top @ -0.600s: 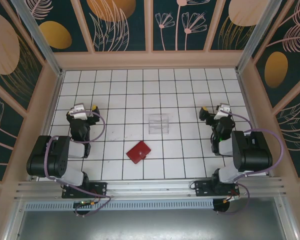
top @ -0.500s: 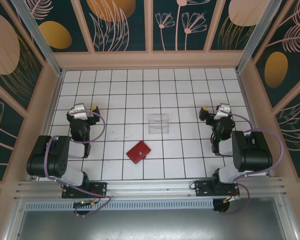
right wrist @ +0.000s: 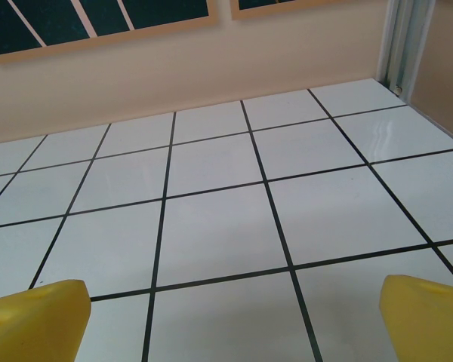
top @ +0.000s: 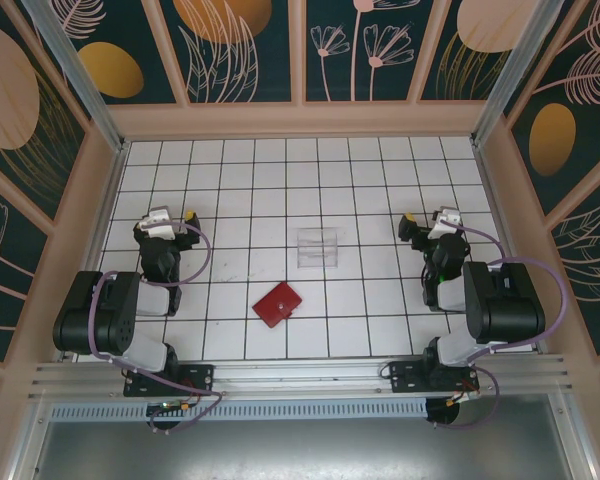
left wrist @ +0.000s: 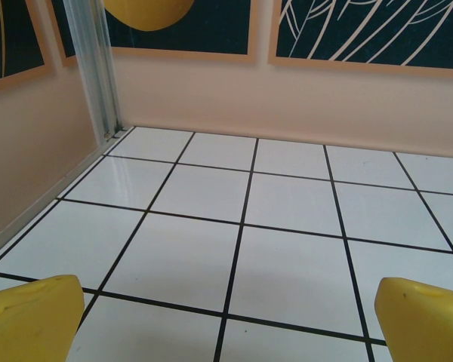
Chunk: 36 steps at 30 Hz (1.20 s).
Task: Take the credit cards out of the card holder
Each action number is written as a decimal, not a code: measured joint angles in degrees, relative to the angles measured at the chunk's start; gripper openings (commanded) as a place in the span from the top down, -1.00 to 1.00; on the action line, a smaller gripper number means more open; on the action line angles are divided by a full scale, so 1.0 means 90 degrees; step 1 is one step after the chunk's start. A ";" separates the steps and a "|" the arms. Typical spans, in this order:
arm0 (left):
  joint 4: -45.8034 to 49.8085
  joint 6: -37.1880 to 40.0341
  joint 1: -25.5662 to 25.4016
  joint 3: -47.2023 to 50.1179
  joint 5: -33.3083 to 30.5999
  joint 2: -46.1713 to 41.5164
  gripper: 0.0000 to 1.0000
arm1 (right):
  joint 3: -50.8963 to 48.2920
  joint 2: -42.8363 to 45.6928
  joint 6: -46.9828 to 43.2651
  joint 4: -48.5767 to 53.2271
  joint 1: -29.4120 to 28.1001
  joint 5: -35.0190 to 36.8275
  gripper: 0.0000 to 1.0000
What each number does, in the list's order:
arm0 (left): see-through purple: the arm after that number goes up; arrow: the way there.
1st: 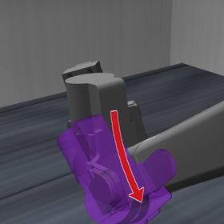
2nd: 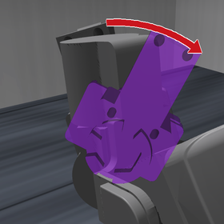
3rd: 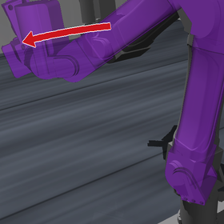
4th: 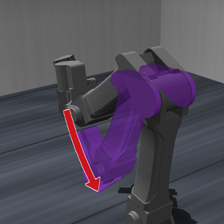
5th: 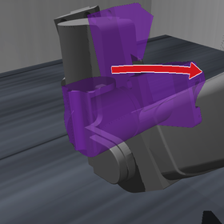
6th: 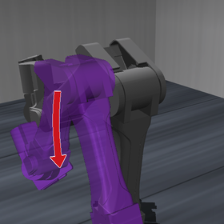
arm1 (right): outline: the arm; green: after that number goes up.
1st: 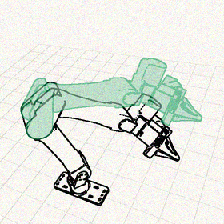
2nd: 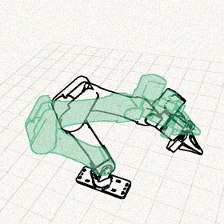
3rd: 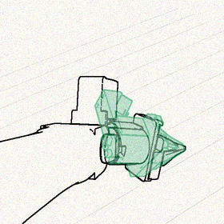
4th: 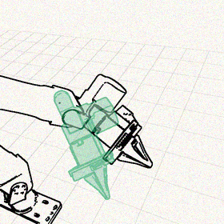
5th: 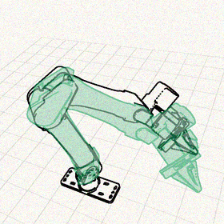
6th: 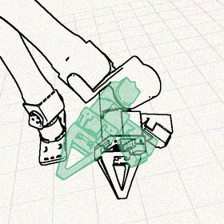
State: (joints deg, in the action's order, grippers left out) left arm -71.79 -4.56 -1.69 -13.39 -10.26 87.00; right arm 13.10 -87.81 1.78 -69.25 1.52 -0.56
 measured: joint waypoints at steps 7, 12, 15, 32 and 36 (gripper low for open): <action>0.0000 0.0000 0.0000 0.0000 0.0000 0.0000 -0.98 | 0.0000 0.0000 0.0000 0.0002 0.0000 -0.0002 -0.98; 0.0000 0.0000 0.0000 0.0000 0.0000 0.0000 -0.98 | 0.0000 0.0000 0.0002 0.0002 0.0000 0.0000 -0.98; 0.0000 0.0000 0.0000 0.0000 0.0000 0.0000 -0.97 | 0.0000 0.0000 0.0002 0.0000 0.0000 0.0000 -0.98; 0.1712 -0.0100 -0.0002 -0.0566 0.0022 -0.1263 -0.96 | 0.0809 0.0818 -0.0092 0.1875 -0.0066 0.0053 -0.97; 0.2999 -0.0593 -0.0002 -0.1260 0.0063 -0.1783 -0.89 | 0.1336 0.1457 -0.0114 0.3104 -0.0243 0.0061 -0.92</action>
State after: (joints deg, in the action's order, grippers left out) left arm -44.80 -9.89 -1.72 -24.73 -9.69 70.96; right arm 25.12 -74.70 0.75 -41.32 -0.67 -0.01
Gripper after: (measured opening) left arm 0.957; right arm 0.975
